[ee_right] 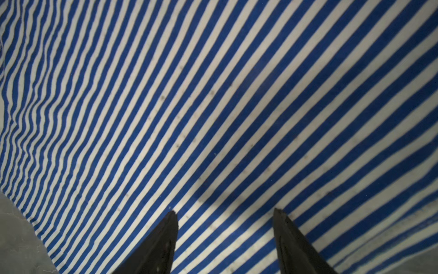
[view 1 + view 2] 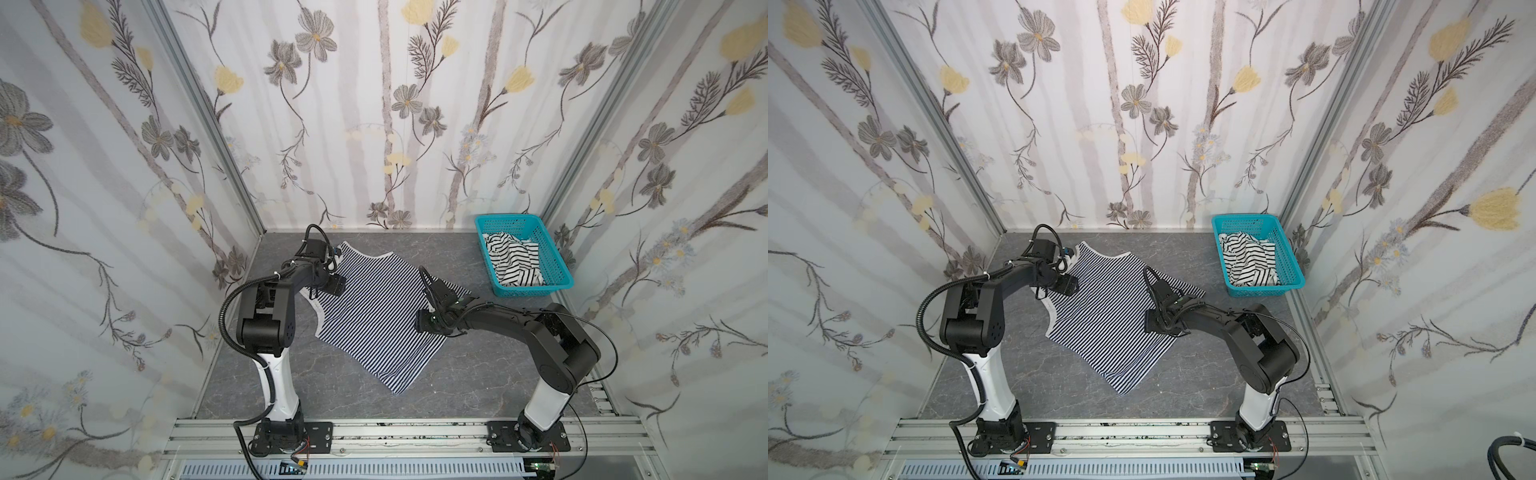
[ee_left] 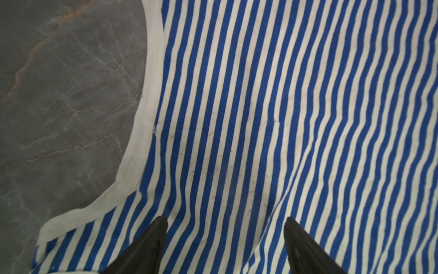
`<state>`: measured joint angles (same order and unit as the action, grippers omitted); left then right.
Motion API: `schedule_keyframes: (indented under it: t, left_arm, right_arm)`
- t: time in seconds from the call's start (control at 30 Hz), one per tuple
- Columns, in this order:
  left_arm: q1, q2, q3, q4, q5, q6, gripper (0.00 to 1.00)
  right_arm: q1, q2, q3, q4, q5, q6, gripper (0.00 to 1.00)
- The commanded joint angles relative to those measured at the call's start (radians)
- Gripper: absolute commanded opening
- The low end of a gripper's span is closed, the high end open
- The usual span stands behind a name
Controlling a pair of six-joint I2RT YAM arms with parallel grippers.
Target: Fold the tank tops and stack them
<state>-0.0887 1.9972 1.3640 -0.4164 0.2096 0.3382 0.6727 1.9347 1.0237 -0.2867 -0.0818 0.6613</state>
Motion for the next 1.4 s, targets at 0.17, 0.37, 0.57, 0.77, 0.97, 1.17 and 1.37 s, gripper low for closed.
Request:
schedule_keyframes:
  t: [0.17,0.37,0.57,0.77,0.97,1.17,1.37]
  left_arm:
    - [0.042,0.006,-0.035,0.016,-0.056,0.035,0.80]
    - [0.063,-0.011,-0.063,0.016,-0.063,0.031,0.80]
    - [0.061,-0.054,-0.163,0.014,-0.039,0.017,0.80]
    - [0.055,-0.131,-0.274,0.015,-0.022,0.016,0.80]
    - [0.029,-0.205,-0.377,0.015,-0.017,0.025,0.81]
    - [0.013,-0.250,-0.408,0.015,-0.039,0.010,0.81]
    - [0.018,-0.314,-0.372,0.022,-0.028,-0.029,0.81]
  right_arm:
    - [-0.086,0.067,0.011,0.020,-0.040,-0.018,0.68]
    - [-0.201,0.138,0.107,-0.030,-0.070,-0.081,0.67]
    - [-0.254,0.264,0.337,-0.142,-0.052,-0.141,0.67]
    - [-0.330,0.382,0.555,-0.233,-0.061,-0.161,0.67]
    - [-0.361,0.507,0.835,-0.354,-0.092,-0.185,0.67]
    - [-0.340,0.470,0.931,-0.402,-0.099,-0.205,0.67]
    - [-0.285,0.126,0.495,-0.177,-0.134,-0.107,0.65]
